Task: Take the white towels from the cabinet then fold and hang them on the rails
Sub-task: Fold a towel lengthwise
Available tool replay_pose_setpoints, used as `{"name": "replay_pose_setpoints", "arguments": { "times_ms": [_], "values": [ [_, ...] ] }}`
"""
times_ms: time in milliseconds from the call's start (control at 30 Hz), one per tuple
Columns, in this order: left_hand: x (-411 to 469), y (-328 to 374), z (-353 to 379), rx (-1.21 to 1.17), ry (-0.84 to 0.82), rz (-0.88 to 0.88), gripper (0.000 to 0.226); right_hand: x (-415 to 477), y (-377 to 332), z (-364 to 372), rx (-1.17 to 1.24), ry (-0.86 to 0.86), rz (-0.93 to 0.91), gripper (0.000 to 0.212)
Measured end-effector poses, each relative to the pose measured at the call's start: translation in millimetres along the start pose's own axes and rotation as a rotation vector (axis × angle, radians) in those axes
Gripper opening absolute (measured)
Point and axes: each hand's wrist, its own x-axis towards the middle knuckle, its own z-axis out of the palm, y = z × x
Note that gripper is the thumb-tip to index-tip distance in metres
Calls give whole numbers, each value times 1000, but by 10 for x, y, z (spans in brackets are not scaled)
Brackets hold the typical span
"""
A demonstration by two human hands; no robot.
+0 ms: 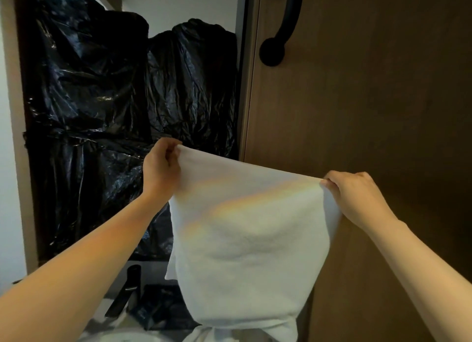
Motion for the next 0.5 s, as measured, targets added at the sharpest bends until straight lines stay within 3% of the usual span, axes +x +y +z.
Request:
{"name": "replay_pose_setpoints", "arguments": {
  "times_ms": [233,367,500],
  "values": [
    [-82,48,44,-74,-36,-29,17,-86,82,210,160,-1,96,20],
    [-295,194,140,-213,-151,-5,14,-168,25,339,235,-52,109,33],
    [-646,334,295,-253,-302,-60,12,-316,-150,430,330,-132,38,27]
  ]
}}
